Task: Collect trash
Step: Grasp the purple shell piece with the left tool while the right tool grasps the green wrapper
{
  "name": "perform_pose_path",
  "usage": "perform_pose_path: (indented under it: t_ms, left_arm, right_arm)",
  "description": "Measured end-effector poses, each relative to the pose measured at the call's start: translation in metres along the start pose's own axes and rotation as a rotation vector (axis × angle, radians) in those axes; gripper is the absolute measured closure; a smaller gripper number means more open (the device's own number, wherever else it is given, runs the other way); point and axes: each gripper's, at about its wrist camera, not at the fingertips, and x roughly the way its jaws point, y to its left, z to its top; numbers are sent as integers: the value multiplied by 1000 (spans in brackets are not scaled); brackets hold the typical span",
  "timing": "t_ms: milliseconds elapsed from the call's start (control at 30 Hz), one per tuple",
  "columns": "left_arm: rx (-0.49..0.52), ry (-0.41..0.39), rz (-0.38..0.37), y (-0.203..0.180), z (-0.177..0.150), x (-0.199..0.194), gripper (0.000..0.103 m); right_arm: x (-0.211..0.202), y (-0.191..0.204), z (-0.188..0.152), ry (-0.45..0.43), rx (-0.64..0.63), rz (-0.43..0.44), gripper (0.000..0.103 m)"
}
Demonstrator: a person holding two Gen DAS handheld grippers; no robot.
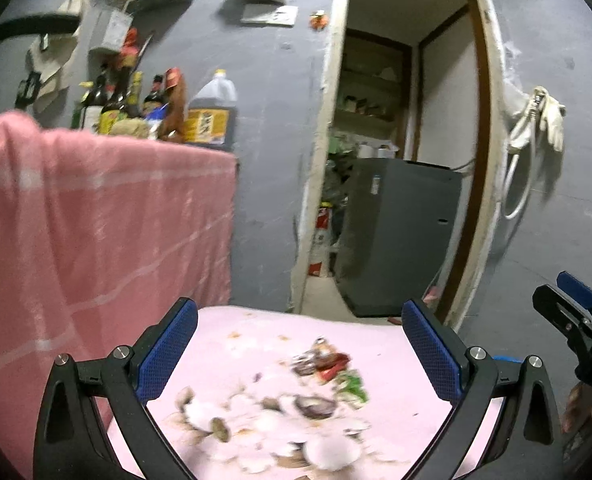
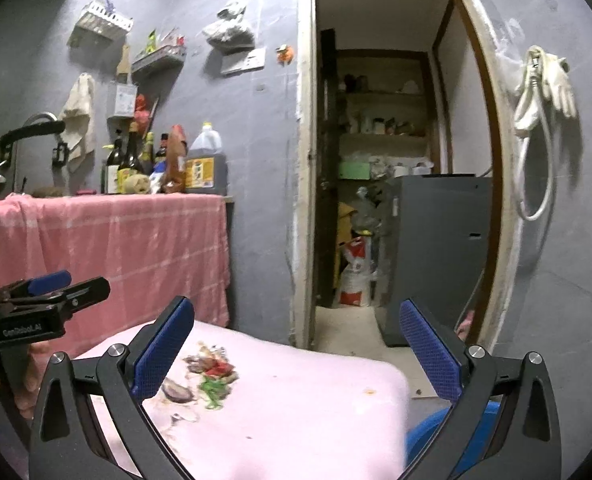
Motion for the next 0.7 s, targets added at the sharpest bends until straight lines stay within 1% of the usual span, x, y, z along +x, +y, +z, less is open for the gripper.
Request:
perform_pose_path:
  t_ms: [133, 233, 400, 567, 700]
  left_arm:
    - [-24, 33, 21, 19, -10, 5, 3]
    - [-39, 57, 35, 28, -18, 11, 3]
    - [-36, 104, 41, 36, -27, 26, 3]
    - [5, 188, 0, 34, -35, 45, 3]
    - [64, 283, -16, 28, -45, 64, 3]
  right_arm:
    - [16, 14, -9, 33, 2, 29, 0]
    - [26, 21, -18, 55, -7, 34, 0]
    - [43, 29, -32, 105, -31, 37, 0]
    - [58, 27, -45, 163, -26, 51, 0]
    - [71, 23, -53, 227, -11, 60, 0]
